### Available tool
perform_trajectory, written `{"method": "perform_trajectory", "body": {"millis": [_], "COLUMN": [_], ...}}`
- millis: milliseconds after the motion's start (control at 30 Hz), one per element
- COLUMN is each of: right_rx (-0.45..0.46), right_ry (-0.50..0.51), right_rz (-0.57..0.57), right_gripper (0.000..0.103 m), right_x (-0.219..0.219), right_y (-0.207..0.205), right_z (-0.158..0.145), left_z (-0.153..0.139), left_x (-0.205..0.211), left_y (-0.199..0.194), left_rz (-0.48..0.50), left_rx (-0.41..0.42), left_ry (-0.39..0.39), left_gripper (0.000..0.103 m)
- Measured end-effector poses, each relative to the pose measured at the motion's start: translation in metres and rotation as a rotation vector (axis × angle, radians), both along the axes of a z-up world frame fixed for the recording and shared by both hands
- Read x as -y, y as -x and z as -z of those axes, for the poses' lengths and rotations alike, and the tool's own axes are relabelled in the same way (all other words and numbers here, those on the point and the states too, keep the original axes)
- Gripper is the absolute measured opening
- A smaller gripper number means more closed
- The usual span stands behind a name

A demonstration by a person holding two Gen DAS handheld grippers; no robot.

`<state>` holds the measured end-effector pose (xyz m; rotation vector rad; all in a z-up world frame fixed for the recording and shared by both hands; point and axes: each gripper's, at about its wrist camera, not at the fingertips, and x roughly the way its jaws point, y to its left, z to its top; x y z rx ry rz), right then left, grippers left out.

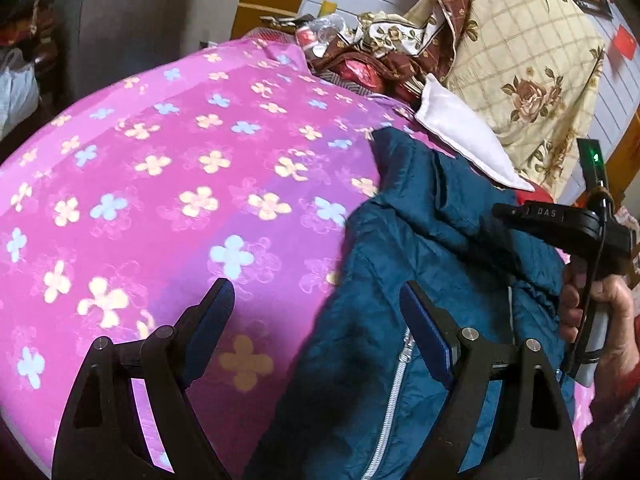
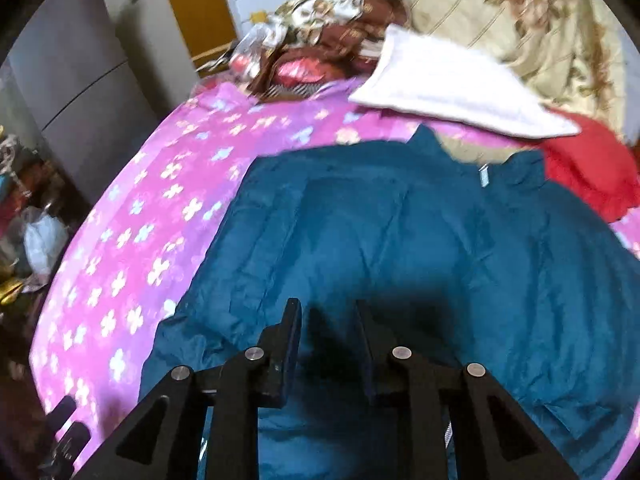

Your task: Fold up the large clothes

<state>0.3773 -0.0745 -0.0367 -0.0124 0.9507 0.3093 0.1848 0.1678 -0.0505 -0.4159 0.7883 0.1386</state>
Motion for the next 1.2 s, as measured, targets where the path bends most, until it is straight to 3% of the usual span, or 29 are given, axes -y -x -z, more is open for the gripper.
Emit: {"method": "perform_trajectory", "body": {"millis": [133, 333, 467, 600, 700, 800, 900, 1000, 1067, 1200], "right_rx": [0.047, -0.095, -0.115, 0.007, 0.090, 0.058, 0.036, 0.082, 0.085, 0.044], "right_ry": [0.043, 0.025, -0.020, -0.011, 0.007, -0.114, -0.161, -0.068, -0.039, -0.144], "right_rz": [0.094, 0.140, 0.133, 0.142, 0.179, 0.250, 0.338, 0.438, 0.490, 0.646], "right_gripper": [0.025, 0.025, 0.025, 0.025, 0.025, 0.025, 0.025, 0.027, 0.038, 0.038], "right_x": [0.001, -0.007, 0.005, 0.036, 0.076, 0.130, 0.185, 0.233, 0.260, 0.326], "right_y": [-0.005, -0.036, -0.029, 0.022, 0.082, 0.143, 0.205, 0.265, 0.295, 0.348], "right_z": [0.005, 0.054, 0.039, 0.000, -0.029, -0.041, -0.044, -0.045, -0.041, -0.013], "left_z": [-0.004, -0.003, 0.000, 0.000, -0.003, -0.003, -0.001, 0.006, 0.012, 0.016], "left_x": [-0.001, 0.001, -0.003, -0.008, -0.005, -0.005, -0.012, -0.012, -0.008, 0.007], "left_y": [0.004, 0.001, -0.004, -0.003, 0.000, 0.005, 0.014, 0.034, 0.048, 0.069], "left_rz": [-0.013, -0.036, -0.035, -0.014, -0.004, 0.001, -0.008, -0.027, -0.023, 0.017], "left_rx": [0.020, 0.003, -0.019, -0.027, -0.023, -0.018, -0.010, 0.003, 0.000, -0.003], "left_ry": [-0.025, -0.108, -0.114, -0.067, -0.073, -0.071, -0.035, -0.068, -0.114, -0.164], "left_gripper": [0.085, 0.085, 0.085, 0.085, 0.085, 0.085, 0.085, 0.085, 0.085, 0.085]}}
